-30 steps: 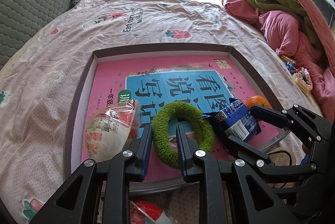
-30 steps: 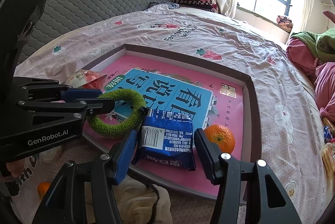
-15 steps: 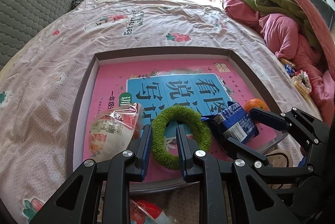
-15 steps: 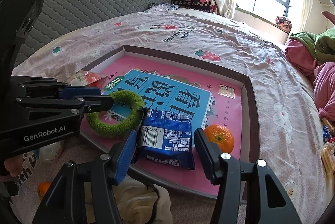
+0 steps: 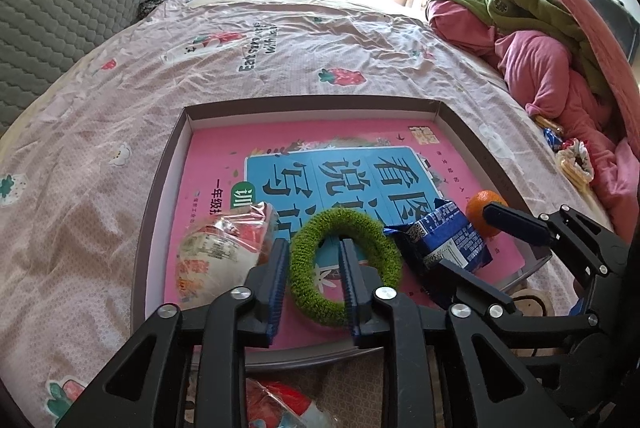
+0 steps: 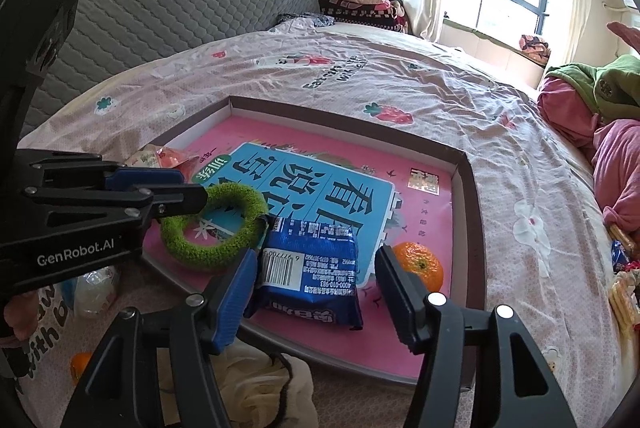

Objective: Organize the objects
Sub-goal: 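Open both tools to release the ring and packet in the box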

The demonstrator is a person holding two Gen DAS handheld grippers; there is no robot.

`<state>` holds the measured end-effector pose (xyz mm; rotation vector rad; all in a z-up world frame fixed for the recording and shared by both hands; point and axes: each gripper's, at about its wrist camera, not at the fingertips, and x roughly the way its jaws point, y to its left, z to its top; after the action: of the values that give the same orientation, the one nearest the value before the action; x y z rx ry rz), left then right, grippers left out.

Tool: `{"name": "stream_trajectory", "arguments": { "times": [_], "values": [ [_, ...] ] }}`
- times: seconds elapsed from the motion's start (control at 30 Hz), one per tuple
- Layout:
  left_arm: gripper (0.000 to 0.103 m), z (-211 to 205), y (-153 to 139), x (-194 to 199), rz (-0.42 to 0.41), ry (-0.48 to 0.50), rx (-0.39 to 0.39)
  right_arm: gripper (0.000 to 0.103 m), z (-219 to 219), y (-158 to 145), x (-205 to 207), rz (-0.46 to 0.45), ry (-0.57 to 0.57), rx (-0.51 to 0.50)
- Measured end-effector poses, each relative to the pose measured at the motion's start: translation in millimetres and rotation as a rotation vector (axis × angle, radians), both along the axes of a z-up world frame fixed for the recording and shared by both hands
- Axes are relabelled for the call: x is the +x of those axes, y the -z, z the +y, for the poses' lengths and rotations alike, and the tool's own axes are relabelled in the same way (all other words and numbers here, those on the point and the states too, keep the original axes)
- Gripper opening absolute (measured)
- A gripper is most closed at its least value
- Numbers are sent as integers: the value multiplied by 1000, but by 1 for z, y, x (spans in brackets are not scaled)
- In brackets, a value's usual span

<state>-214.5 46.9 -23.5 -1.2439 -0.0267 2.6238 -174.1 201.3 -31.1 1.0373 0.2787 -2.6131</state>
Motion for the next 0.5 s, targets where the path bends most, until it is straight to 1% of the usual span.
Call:
{"name": "stream_trajectory", "arguments": {
  "times": [0.03,0.2,0.33,0.5],
  "values": [
    [32,0,0,0,0,-1,2,61,1,0,0,-3,1,-7],
    [33,-1,-3,1,7,0,3,62,3,-3,0,7,11,-11],
    [40,-3,-4,1,11,-9,6,62,6,-6,2,17,16,-28],
    [41,-4,-6,1,16,-7,9,63,9,-10,2,29,23,-41]
  ]
}}
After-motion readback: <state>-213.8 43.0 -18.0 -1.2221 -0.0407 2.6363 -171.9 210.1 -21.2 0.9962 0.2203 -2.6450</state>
